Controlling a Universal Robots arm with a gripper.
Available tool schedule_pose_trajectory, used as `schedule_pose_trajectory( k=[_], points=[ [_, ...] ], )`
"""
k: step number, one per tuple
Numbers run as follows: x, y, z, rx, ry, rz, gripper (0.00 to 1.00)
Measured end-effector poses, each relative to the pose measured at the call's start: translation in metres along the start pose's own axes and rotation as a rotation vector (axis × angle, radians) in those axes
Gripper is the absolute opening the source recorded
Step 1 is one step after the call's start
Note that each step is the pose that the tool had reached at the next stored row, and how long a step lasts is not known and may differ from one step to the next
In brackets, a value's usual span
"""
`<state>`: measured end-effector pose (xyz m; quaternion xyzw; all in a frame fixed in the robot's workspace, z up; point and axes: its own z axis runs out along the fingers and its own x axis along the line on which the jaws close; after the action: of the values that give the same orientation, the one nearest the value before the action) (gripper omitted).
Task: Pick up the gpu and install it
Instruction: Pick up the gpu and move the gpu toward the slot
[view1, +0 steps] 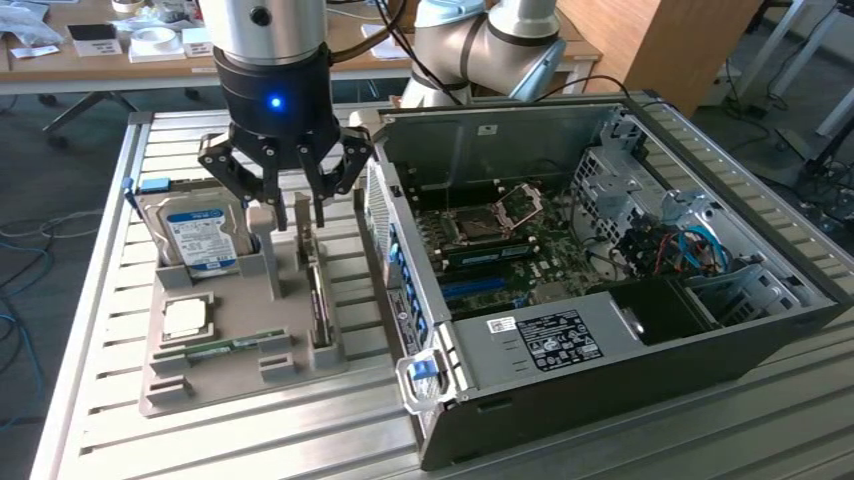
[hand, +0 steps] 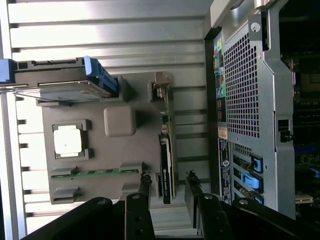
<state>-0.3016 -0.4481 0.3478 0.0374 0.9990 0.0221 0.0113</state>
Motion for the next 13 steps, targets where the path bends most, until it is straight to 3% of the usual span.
schedule_pose_trajectory(
  k=[13],
  points=[
    [0.0001,-0.0001,0.0025,0.0001,0.0,0.0,0.41]
  ],
)
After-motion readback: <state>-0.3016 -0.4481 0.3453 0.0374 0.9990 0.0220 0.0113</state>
